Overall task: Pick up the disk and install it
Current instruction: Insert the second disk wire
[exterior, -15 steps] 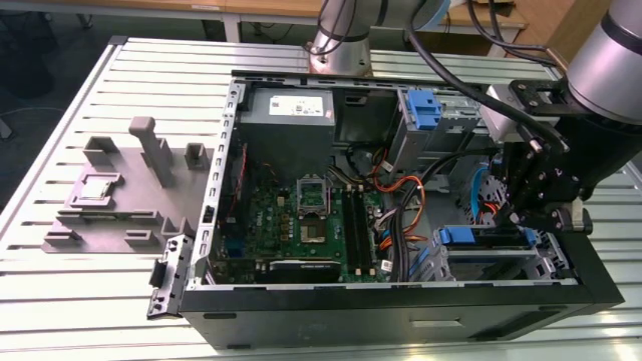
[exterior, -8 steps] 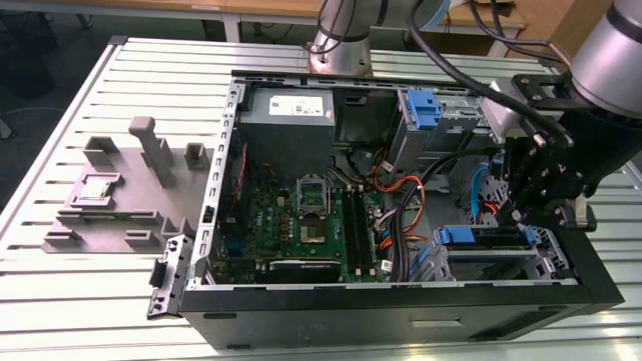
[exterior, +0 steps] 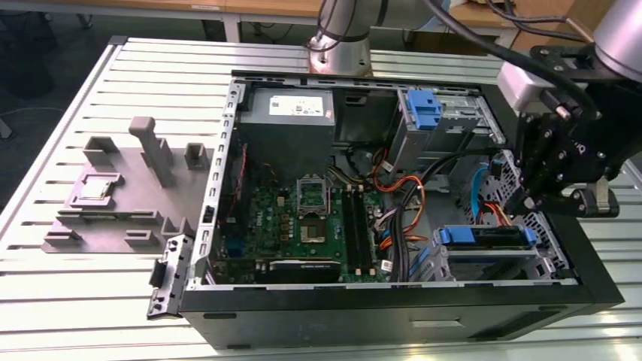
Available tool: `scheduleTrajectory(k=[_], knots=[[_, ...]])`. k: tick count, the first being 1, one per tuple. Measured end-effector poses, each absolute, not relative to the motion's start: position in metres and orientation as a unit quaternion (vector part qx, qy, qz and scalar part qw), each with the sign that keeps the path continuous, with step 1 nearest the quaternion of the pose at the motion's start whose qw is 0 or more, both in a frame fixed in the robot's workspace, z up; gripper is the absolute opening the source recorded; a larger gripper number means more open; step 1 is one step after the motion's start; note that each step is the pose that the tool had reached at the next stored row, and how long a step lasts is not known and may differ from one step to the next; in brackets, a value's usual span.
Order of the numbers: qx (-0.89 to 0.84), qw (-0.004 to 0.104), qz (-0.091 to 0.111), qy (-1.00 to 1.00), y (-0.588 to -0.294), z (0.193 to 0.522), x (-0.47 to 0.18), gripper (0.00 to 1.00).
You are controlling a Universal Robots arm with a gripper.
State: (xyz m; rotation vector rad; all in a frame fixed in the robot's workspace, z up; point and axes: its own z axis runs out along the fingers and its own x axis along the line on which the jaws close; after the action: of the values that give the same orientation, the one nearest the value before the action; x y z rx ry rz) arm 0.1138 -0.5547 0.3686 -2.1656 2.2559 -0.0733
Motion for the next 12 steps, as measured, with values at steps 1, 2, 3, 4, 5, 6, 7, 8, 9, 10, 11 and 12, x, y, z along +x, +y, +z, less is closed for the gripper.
scheduleTrajectory(k=[1,2,3,4,5,6,7,8,9,10,11,12], knots=[[-0.692,0.007,-0.023,0.721,-0.5547,0.3697,0.1138,0.1],[-0.692,0.007,-0.023,0.721,-0.5546,0.3699,0.1138,0.1],[-0.692,0.007,-0.023,0.721,-0.5546,0.3698,0.1135,0.1],[-0.692,0.007,-0.023,0.721,-0.5546,0.3699,0.1125,0.1],[-0.692,0.007,-0.023,0.721,-0.5545,0.37,0.1103,0.1],[-0.692,0.007,-0.023,0.721,-0.5546,0.37,0.1086,0.1],[-0.692,0.007,-0.023,0.721,-0.5546,0.3699,0.1069,0.1],[-0.692,0.007,-0.023,0.721,-0.5546,0.3699,0.1058,0.1],[-0.692,0.007,-0.023,0.721,-0.5543,0.3699,0.1053,0.1],[-0.692,0.007,-0.023,0.721,-0.5539,0.3701,0.1053,0.1],[-0.692,0.007,-0.023,0.721,-0.5531,0.3707,0.1053,0.1],[-0.692,0.007,-0.023,0.721,-0.5514,0.3722,0.1053,0.1]])
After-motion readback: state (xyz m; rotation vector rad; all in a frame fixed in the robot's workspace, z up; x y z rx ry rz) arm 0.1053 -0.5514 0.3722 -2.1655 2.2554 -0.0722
